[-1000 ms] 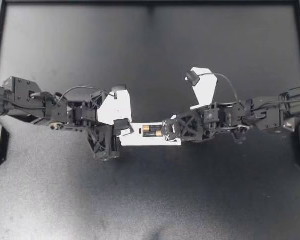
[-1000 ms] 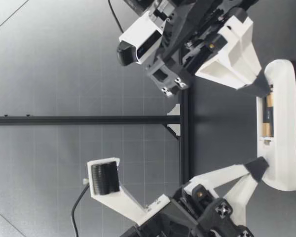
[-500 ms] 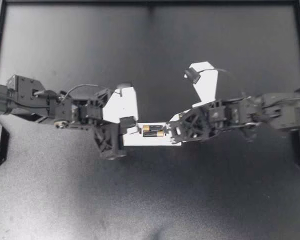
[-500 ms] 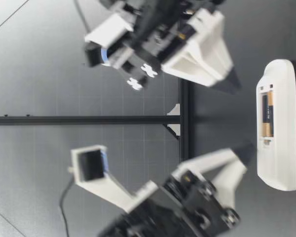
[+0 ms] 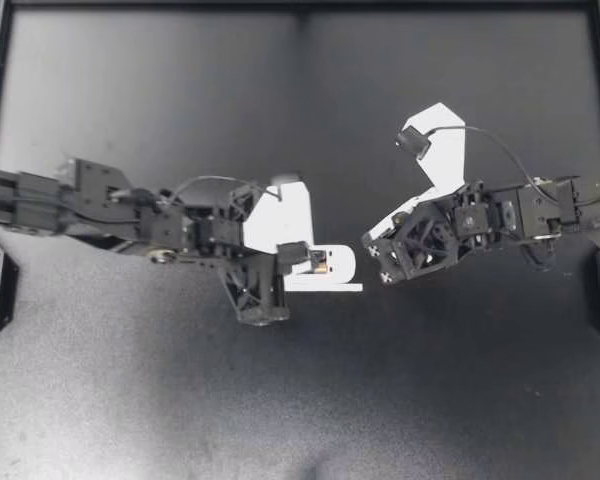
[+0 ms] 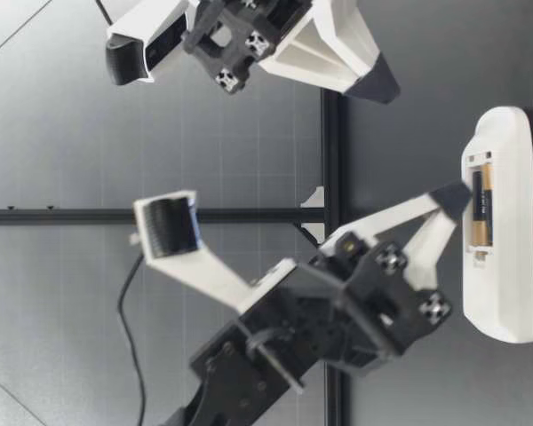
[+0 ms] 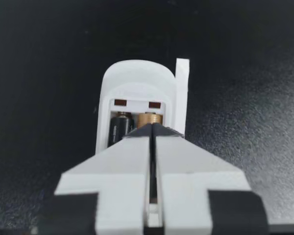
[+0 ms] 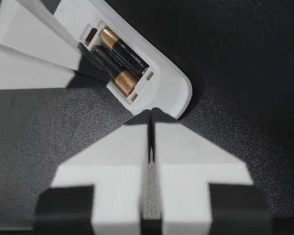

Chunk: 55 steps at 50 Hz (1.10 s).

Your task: Place the battery into the slot of the remote controller.

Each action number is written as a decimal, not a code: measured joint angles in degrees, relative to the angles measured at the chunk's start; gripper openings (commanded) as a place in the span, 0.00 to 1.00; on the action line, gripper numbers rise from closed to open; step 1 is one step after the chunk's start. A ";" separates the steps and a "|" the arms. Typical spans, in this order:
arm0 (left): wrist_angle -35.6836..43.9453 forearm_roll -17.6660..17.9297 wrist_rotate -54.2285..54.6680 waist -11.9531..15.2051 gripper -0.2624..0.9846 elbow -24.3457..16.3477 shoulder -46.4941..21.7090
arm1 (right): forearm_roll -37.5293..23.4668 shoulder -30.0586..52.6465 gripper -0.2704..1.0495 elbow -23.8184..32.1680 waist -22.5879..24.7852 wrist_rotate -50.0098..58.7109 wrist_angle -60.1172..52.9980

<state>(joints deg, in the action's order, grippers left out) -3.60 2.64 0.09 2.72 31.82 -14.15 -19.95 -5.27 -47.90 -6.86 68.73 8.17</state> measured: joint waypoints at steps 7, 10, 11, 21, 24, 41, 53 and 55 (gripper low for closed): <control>0.26 0.00 -0.09 0.00 0.06 -0.62 -1.85 | 0.00 -0.09 0.10 -0.09 0.00 0.00 -0.26; 0.44 0.00 0.09 0.00 0.06 -0.88 -2.20 | 0.00 -0.09 0.10 -0.09 0.00 0.00 -0.35; 0.44 0.00 0.00 0.09 0.06 -0.97 -2.29 | 0.00 0.00 0.10 -0.09 0.00 0.00 -0.35; 0.26 0.88 0.18 0.18 0.06 -0.35 -1.41 | -0.88 -0.53 0.10 -0.09 0.00 -0.26 -0.44; 0.00 1.05 0.26 0.09 0.06 0.44 -0.09 | -2.72 -1.14 0.10 0.00 0.00 -0.62 -0.79; 1.49 0.97 -0.53 0.00 0.06 5.98 14.77 | -20.83 -5.71 0.10 1.67 0.00 -11.95 -7.12; 4.57 0.88 -0.79 0.00 0.06 10.46 22.15 | -25.31 -5.98 0.10 1.85 0.00 -22.68 -10.90; 5.19 0.88 -0.79 0.09 0.06 10.90 23.12 | -25.31 -5.98 0.10 1.85 0.00 -24.17 -11.43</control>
<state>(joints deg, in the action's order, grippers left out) 1.58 3.52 -0.70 2.81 42.71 8.96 -45.26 -11.25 -46.05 -6.86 44.56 -3.25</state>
